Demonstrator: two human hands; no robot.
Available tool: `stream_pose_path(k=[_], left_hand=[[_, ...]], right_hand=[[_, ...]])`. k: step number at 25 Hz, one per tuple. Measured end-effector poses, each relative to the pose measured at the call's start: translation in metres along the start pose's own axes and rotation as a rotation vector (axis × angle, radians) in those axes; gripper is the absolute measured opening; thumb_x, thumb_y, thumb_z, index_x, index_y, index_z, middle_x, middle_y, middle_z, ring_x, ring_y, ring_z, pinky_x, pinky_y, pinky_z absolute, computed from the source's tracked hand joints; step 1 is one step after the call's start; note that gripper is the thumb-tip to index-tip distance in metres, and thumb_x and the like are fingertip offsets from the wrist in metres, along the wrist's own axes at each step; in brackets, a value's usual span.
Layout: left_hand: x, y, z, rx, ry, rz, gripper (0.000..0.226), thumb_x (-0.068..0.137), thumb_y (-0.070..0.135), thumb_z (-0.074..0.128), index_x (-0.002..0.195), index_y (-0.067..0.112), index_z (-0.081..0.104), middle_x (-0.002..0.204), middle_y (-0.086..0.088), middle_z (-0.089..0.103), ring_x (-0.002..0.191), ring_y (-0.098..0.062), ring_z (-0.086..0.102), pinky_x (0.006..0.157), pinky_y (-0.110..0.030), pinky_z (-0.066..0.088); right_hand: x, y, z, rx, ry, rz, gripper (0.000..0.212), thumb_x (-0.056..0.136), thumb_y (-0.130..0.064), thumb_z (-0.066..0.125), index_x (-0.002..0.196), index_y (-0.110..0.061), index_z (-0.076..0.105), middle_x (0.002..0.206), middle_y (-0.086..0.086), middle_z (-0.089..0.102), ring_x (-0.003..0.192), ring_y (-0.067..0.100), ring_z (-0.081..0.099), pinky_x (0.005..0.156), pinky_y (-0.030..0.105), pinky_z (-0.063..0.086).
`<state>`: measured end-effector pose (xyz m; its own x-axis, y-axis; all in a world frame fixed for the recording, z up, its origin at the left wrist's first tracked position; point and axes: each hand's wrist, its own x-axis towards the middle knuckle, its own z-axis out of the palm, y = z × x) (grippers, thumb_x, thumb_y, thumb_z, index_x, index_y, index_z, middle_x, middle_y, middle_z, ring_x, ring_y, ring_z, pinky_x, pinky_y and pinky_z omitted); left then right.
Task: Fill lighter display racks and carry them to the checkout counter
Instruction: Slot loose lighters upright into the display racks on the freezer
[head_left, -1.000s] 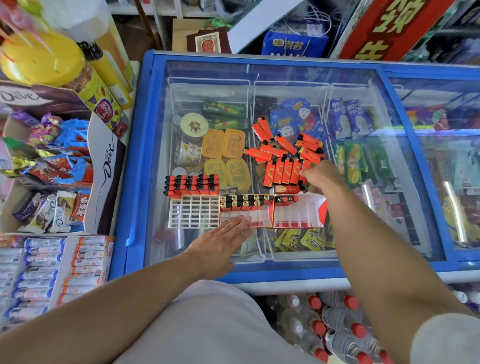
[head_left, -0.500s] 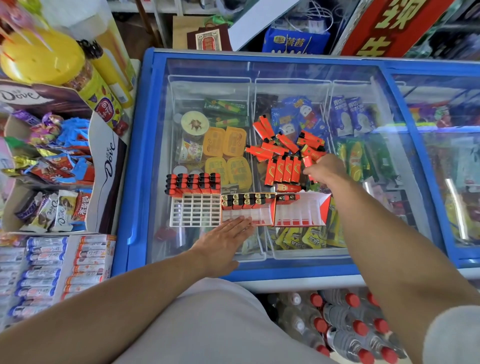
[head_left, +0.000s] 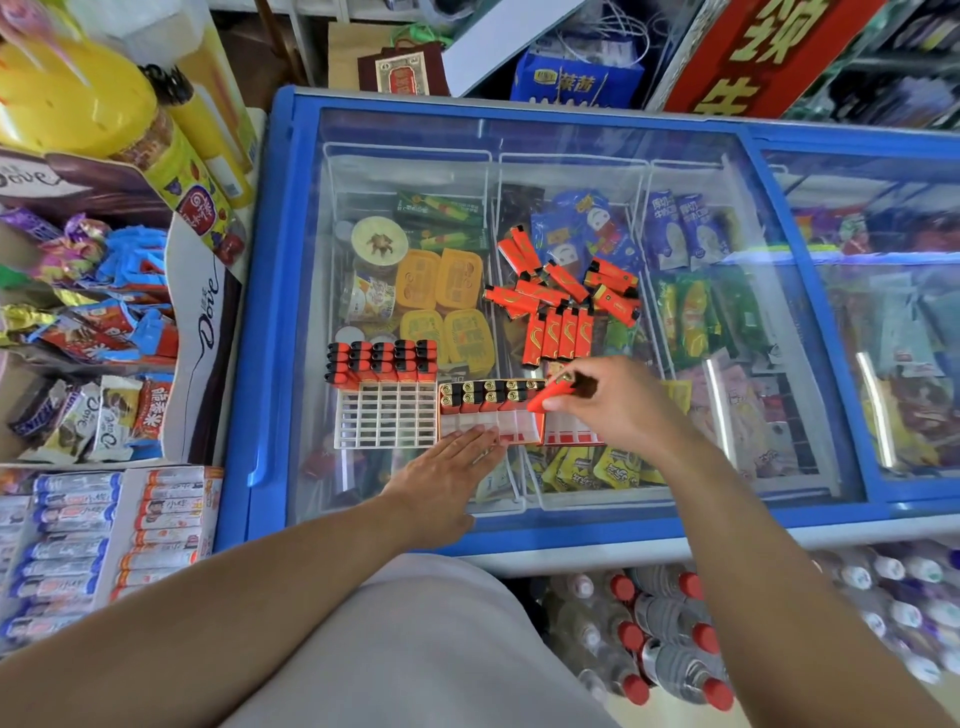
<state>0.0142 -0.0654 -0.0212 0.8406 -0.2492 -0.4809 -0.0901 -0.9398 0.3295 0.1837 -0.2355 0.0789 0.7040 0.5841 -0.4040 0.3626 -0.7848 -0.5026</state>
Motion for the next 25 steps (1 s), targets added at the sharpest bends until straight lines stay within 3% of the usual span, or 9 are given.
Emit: stream_pose_path(k=[3, 7, 10, 14, 21, 25], left_hand=[[-0.002, 0.001, -0.002, 0.011, 0.011, -0.003, 0.092, 0.101, 0.038, 0.049, 0.158, 0.02, -0.02, 0.164, -0.001, -0.028, 0.152, -0.015, -0.024, 0.119, -0.03, -0.019], [-0.002, -0.001, 0.001, 0.012, 0.018, 0.004, 0.091, 0.101, 0.038, 0.049, 0.159, 0.02, -0.019, 0.165, -0.002, -0.026, 0.152, -0.015, -0.024, 0.117, -0.029, -0.02], [-0.002, -0.002, 0.001, 0.004, 0.01, 0.005, 0.09, 0.102, 0.038, 0.049, 0.159, 0.019, -0.019, 0.165, -0.002, -0.027, 0.152, -0.016, -0.024, 0.119, -0.029, -0.019], [-0.002, -0.002, 0.0, -0.01, 0.01, 0.01, 0.09, 0.102, 0.036, 0.049, 0.159, 0.02, -0.018, 0.165, -0.002, -0.026, 0.152, -0.016, -0.023, 0.12, -0.03, -0.017], [-0.002, -0.004, 0.003, -0.02, 0.035, 0.033, 0.088, 0.102, 0.035, 0.048, 0.16, 0.019, -0.017, 0.166, -0.002, -0.025, 0.153, -0.015, -0.022, 0.119, -0.029, -0.018], [-0.007, -0.007, 0.002, -0.07, 0.068, 0.064, 0.081, 0.103, 0.031, 0.046, 0.162, 0.019, -0.008, 0.168, -0.002, -0.017, 0.154, -0.014, -0.016, 0.117, -0.025, -0.016]], right_hand=[[0.007, 0.001, 0.017, -0.173, 0.053, -0.042, 0.033, 0.095, -0.051, 0.058, 0.113, -0.025, 0.069, 0.085, -0.008, 0.068, 0.072, 0.01, 0.062, 0.067, 0.034, 0.053], [0.012, 0.004, 0.026, -0.127, 0.146, -0.085, 0.024, 0.091, -0.038, 0.07, 0.113, -0.029, 0.071, 0.112, -0.011, 0.067, 0.099, 0.013, 0.063, 0.084, 0.033, 0.051], [0.014, 0.005, 0.033, -0.12, 0.185, -0.114, 0.02, 0.087, -0.03, 0.075, 0.106, -0.029, 0.071, 0.104, -0.015, 0.064, 0.086, 0.005, 0.06, 0.077, 0.031, 0.052], [0.014, 0.006, 0.037, -0.155, 0.213, -0.114, 0.013, 0.089, -0.027, 0.073, 0.101, -0.029, 0.071, 0.091, -0.021, 0.055, 0.068, -0.006, 0.049, 0.06, 0.017, 0.039], [0.019, 0.002, 0.033, -0.092, 0.241, -0.082, 0.003, 0.09, -0.031, 0.071, 0.093, -0.03, 0.073, 0.094, -0.019, 0.066, 0.079, -0.002, 0.06, 0.07, 0.022, 0.05], [0.063, 0.019, 0.006, 0.036, 0.364, 0.223, 0.018, 0.093, -0.03, 0.068, 0.11, -0.023, 0.071, 0.109, -0.009, 0.071, 0.09, 0.009, 0.065, 0.075, 0.025, 0.051]])
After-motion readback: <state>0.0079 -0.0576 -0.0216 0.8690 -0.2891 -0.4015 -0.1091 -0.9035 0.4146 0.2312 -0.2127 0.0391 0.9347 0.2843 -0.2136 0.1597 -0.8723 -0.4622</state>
